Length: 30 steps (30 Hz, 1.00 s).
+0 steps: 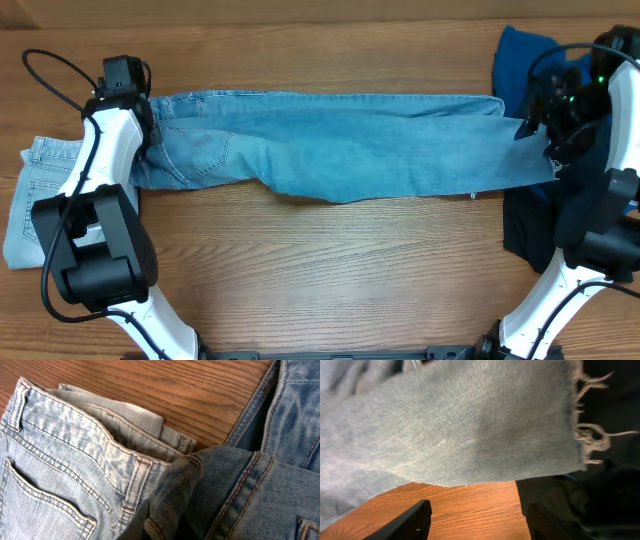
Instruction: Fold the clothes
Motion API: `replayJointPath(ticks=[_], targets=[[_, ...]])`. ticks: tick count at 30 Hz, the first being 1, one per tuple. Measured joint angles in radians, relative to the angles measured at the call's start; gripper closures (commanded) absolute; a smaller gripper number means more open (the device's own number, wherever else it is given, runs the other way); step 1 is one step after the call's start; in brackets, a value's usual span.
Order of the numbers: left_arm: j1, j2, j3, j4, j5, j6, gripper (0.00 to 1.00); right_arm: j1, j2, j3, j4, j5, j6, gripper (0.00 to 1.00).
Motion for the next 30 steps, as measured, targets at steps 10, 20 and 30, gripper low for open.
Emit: replayJointPath(ticks=[10,20,30], targets=[[0.002,0.000,0.000,-0.008,0.037,0.000,0.89,0.000,0.000,-0.252,0.063,0.019,0.058,0.33],[0.005,0.000,0.000,-0.008,0.056,0.000,0.89,-0.054,0.000,-0.396,0.327,-0.021,0.195,0.73],[0.006,0.000,0.000,-0.008,0.078,0.001,0.89,-0.051,-0.002,-0.389,0.361,-0.164,0.126,0.96]])
